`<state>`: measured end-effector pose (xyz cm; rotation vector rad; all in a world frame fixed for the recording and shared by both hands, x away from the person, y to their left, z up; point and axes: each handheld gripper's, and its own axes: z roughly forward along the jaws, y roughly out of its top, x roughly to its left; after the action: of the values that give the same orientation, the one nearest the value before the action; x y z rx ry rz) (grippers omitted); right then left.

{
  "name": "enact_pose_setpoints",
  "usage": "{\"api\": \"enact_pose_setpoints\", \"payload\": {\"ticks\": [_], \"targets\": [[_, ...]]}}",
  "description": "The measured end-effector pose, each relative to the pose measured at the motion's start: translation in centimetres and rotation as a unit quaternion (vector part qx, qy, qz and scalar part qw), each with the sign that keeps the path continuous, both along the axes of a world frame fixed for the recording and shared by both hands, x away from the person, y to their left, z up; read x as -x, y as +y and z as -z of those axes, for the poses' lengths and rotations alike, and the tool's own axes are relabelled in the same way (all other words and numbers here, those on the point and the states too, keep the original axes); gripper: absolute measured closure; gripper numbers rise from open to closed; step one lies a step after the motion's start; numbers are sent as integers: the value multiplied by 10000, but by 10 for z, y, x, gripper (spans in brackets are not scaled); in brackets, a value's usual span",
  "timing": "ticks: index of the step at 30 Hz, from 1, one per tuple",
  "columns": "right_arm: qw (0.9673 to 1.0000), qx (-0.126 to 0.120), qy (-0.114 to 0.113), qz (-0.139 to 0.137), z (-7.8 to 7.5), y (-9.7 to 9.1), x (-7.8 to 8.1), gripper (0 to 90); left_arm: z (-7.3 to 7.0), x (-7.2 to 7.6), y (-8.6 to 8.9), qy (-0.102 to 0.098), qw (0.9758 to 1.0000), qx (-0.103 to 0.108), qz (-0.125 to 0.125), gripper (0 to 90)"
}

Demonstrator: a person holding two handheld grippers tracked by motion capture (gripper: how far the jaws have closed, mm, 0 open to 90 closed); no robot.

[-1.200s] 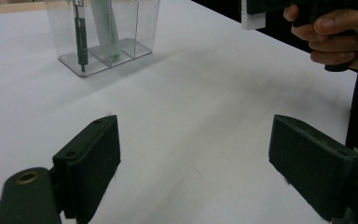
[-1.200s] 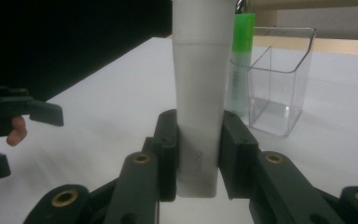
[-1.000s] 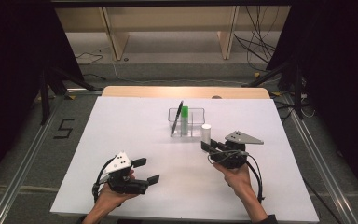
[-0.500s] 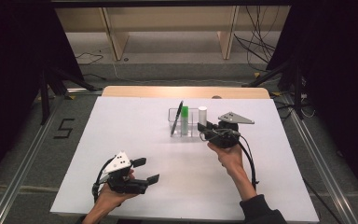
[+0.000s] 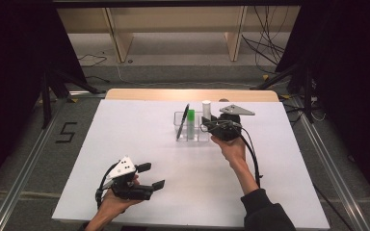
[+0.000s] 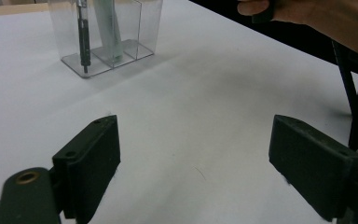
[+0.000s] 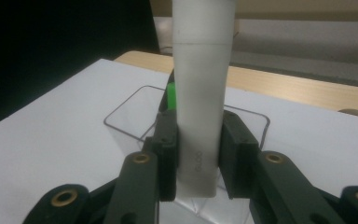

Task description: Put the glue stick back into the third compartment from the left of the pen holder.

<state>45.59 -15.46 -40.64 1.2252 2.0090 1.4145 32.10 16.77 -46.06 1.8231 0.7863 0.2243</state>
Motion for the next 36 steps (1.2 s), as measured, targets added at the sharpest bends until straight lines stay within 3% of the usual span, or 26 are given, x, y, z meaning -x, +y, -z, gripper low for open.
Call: {"api": "enact_pose_setpoints", "payload": {"ticks": [11, 30, 31, 32, 33, 36], "targets": [[9994, 205, 138, 228, 3, 12, -25, 711, 0, 0, 0, -1, 10000, -6, 1, 161], [9975, 462, 238, 481, 11, 17, -39, 699, 1, 0, 0, -7, 10000, -12, 23, 161], [9971, 514, 256, 499, 11, 17, -40, 573, 1, 0, 0, -4, 10000, -12, 28, 161], [9971, 514, 256, 499, 11, 17, -40, 573, 1, 0, 0, -4, 10000, -10, 30, 161], [9966, 496, 440, 494, 8, 16, -40, 455, 1, 0, 0, -2, 10000, -13, 34, 161], [9973, 405, 320, 527, 1, 12, -34, 436, 1, 0, 0, -2, 10000, -23, 46, 161]]}}
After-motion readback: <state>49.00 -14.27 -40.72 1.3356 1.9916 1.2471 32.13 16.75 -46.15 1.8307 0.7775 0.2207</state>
